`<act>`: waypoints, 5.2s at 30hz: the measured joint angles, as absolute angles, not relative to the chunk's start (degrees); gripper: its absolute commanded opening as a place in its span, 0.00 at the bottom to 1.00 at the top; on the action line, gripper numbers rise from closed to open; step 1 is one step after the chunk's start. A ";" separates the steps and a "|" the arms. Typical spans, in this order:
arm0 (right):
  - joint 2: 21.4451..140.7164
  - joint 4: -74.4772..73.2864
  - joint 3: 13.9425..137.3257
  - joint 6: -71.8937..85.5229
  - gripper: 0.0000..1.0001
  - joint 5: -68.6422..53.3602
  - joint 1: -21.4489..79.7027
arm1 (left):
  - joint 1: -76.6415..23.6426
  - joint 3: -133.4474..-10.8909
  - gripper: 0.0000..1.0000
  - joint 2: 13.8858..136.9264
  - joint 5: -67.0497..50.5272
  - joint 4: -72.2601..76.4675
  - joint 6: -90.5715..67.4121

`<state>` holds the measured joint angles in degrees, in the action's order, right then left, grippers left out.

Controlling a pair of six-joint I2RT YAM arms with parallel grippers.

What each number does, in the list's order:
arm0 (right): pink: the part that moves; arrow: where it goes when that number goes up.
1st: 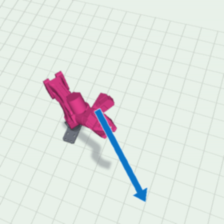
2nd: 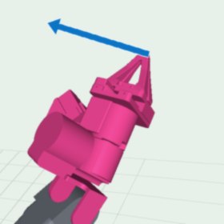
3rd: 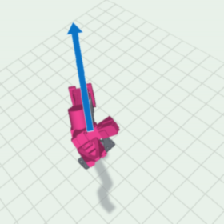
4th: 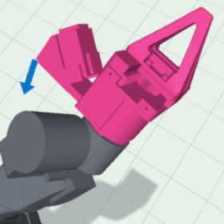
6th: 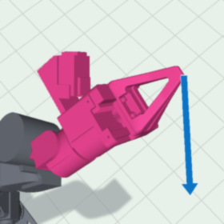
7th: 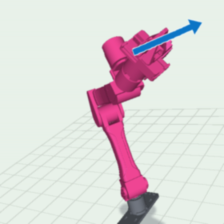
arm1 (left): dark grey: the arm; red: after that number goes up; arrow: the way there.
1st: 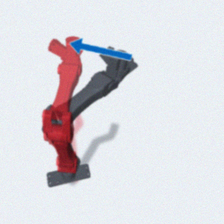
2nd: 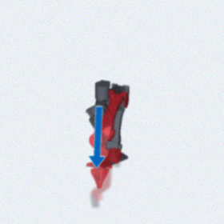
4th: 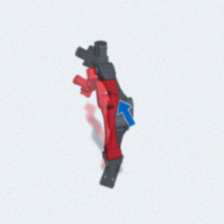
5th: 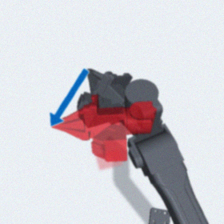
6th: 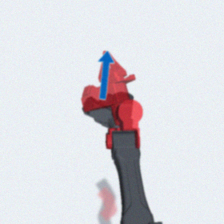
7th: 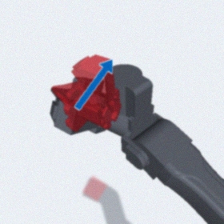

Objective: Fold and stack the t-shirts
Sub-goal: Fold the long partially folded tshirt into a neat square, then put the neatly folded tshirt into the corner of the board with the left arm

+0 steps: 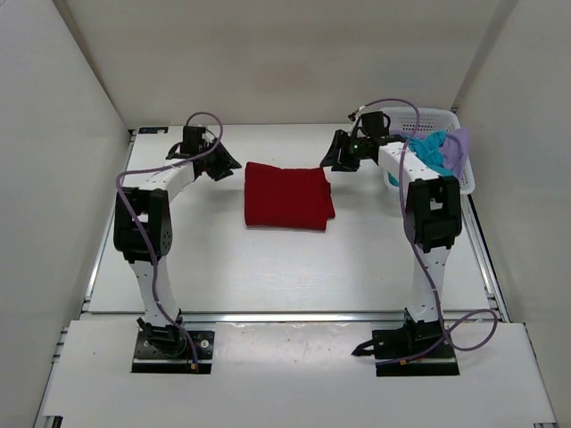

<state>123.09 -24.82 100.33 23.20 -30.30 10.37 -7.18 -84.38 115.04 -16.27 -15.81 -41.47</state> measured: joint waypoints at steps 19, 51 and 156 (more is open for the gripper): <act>108.92 -0.84 58.81 27.22 0.00 -30.33 20.49 | -16.01 -45.30 0.33 102.10 -21.91 12.71 -49.91; 114.63 0.36 67.20 26.98 0.12 -32.27 19.18 | -5.87 -53.56 0.20 103.11 -22.44 12.36 -51.18; 88.97 -9.30 70.85 21.58 0.49 0.67 -8.95 | -44.69 -43.18 0.00 81.03 1.06 7.25 -35.07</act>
<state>88.97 -9.30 70.85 21.58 0.67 -8.95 -44.69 -43.18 81.03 1.06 7.25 -35.07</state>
